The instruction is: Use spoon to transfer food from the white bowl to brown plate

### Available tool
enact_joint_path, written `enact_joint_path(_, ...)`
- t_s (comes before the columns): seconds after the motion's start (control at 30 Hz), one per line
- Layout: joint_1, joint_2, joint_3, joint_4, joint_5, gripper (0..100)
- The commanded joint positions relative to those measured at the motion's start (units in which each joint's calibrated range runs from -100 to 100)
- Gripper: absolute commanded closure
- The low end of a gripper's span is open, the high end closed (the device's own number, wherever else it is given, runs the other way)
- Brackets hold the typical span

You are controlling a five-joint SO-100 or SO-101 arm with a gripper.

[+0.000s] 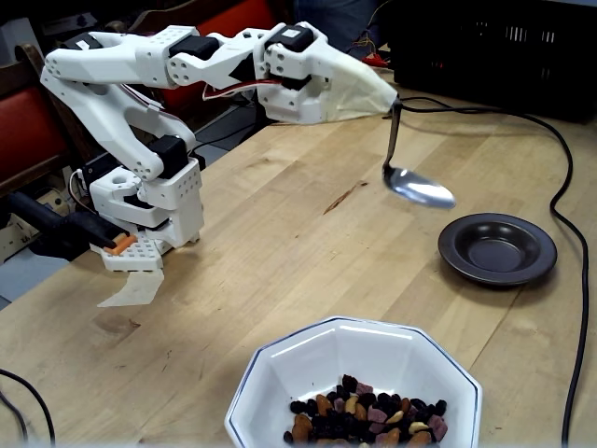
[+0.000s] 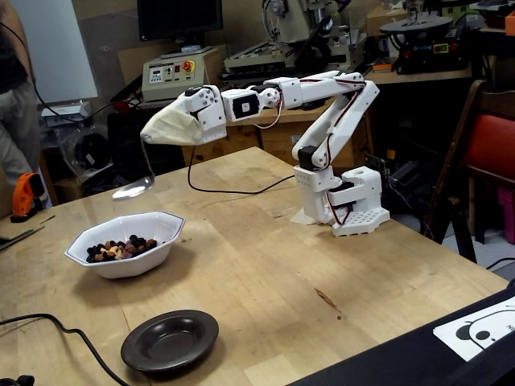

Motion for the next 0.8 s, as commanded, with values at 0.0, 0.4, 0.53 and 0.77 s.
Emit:
enact_joint_path(0.0, 0.55, -0.91, 5.74, -9.68, 4.1, 98)
enact_joint_path(0.4, 4.03, -0.23, 20.87, -22.96, 14.02, 98)
enact_joint_path(0.53, 11.21, -0.06, 20.78, -23.75, 14.21, 98)
enact_joint_path(0.77, 21.44, 0.03, 21.22, -23.59, 13.87, 98)
